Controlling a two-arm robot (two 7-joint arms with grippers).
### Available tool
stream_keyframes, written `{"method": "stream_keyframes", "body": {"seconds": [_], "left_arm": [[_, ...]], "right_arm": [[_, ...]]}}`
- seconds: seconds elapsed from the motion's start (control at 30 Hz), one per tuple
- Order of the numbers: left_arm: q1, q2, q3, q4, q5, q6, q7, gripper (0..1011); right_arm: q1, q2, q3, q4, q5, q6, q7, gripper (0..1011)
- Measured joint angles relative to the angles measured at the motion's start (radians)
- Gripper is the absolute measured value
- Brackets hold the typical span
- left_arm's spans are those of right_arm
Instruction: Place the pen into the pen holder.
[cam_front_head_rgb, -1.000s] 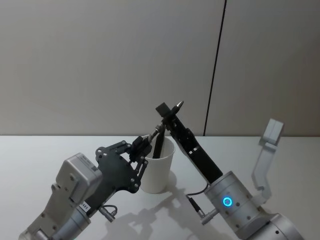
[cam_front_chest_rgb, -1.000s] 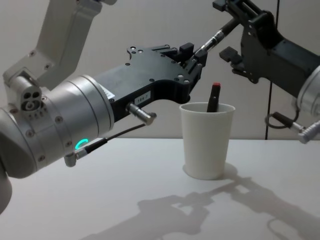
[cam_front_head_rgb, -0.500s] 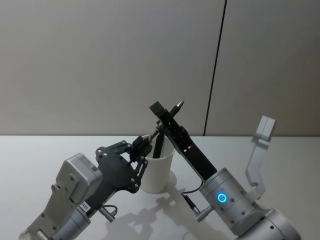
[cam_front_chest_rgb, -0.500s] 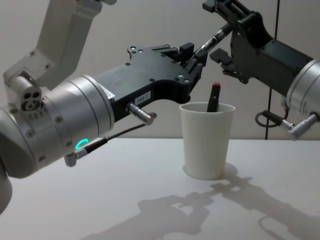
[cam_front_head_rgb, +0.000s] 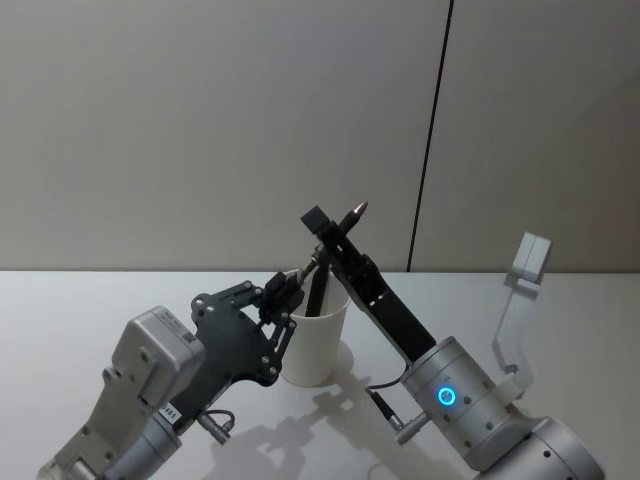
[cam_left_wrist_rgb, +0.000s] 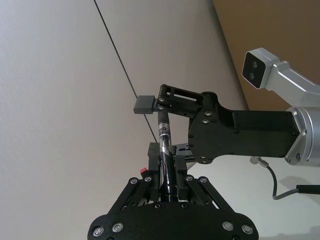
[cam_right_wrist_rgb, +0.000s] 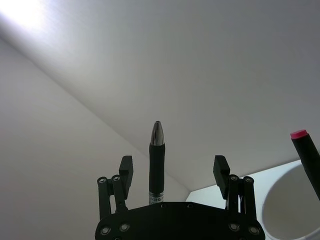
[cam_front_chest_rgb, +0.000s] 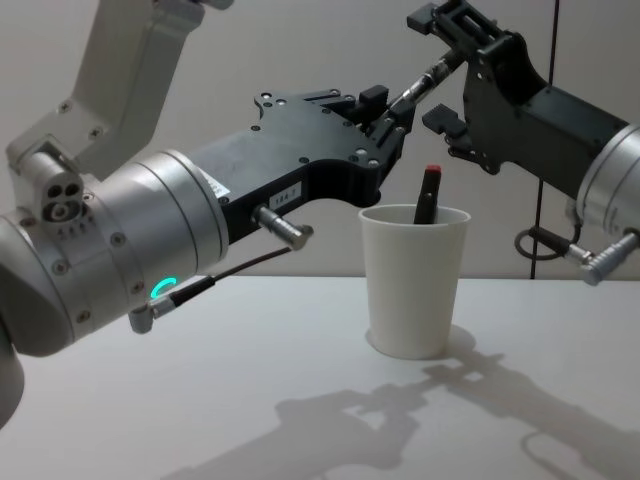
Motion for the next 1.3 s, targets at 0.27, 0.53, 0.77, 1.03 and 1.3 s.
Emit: {"method": "stream_keyframes", "body": {"seconds": [0.27, 0.53, 0.77, 1.03, 1.3], "left_arm": [[0.0, 0.0, 0.0, 0.0, 0.0, 0.0, 0.0, 199], [0.0, 0.0, 0.0, 0.0, 0.0, 0.0, 0.0, 197], [0.0, 0.0, 0.0, 0.0, 0.0, 0.0, 0.0, 197], [0.0, 0.0, 0.0, 0.0, 0.0, 0.0, 0.0, 197], [0.0, 0.0, 0.0, 0.0, 0.0, 0.0, 0.0, 192]], "right_arm": [[0.001, 0.004, -0.001, 0.001, 0.003, 0.001, -0.002, 945], [0.002, 0.006, -0.002, 0.002, 0.006, 0.001, -0.003, 743], [0.002, 0.007, -0.003, 0.002, 0.006, 0.001, -0.003, 531], [0.002, 0.008, -0.003, 0.002, 0.007, 0.001, -0.004, 283], [0.002, 0.009, -0.003, 0.003, 0.008, 0.0, -0.004, 153]]}}
